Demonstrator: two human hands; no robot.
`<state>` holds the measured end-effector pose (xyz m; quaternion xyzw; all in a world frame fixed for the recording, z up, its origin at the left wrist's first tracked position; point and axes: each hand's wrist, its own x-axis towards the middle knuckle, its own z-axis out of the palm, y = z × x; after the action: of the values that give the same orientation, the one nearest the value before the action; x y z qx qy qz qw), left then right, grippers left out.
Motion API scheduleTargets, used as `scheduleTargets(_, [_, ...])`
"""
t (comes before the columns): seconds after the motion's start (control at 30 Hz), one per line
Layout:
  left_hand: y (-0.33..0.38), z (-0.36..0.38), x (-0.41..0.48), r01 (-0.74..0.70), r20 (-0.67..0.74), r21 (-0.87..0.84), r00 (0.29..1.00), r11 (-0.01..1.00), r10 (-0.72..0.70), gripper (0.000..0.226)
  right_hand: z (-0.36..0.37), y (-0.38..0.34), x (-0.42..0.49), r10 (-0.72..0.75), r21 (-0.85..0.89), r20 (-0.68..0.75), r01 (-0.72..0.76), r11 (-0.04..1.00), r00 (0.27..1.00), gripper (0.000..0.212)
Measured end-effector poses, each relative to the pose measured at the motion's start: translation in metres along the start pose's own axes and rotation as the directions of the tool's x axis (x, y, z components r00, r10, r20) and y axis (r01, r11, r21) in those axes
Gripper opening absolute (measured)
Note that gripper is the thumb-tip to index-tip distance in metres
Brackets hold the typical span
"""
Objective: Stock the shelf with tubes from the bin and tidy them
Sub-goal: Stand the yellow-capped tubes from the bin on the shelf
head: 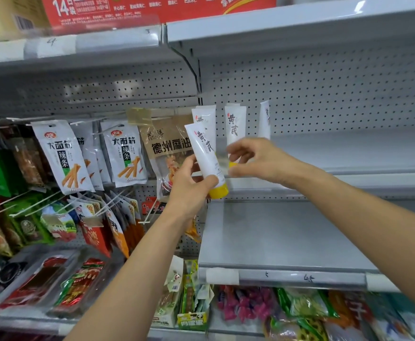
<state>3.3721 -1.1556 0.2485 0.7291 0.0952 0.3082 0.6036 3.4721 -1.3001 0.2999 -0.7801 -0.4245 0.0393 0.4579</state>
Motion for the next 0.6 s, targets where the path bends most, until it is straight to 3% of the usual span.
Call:
scheduleTargets(0.03, [0.003,0.003,-0.001,-0.005,-0.001,-0.003,1.0,1.0,0.005,0.057,-0.001,-0.003,-0.005,0.009,-0.054,0.113,-0.003,0.999,0.994,0.049])
scheduleTargets(0.1, [0.009,0.01,-0.002,-0.011,0.01,-0.027,1.0,1.0,0.012,0.056,0.001,-0.005,-0.012,0.0,-0.096,0.174,0.017,0.995,0.985,0.051])
scheduleTargets(0.37, [0.023,0.037,-0.006,0.019,0.081,-0.092,0.997,0.996,-0.011,0.047,0.001,0.007,-0.024,-0.012,0.007,0.001,0.012,1.0,1.0,0.034])
scheduleTargets(0.43, [0.024,0.04,-0.006,0.027,0.118,-0.092,0.993,0.995,-0.016,0.044,-0.004,0.011,-0.025,0.01,0.005,-0.018,-0.01,1.0,1.0,0.04])
scheduleTargets(0.5, [0.023,0.041,-0.005,-0.014,0.136,-0.009,0.991,1.0,0.015,0.043,-0.012,0.016,-0.024,0.038,-0.006,-0.044,-0.038,0.999,0.998,0.05])
scheduleTargets(0.6, [0.015,0.038,-0.001,-0.142,0.134,0.247,0.985,0.958,0.111,0.046,-0.026,0.025,-0.02,0.067,0.001,-0.114,-0.067,0.998,0.991,0.046])
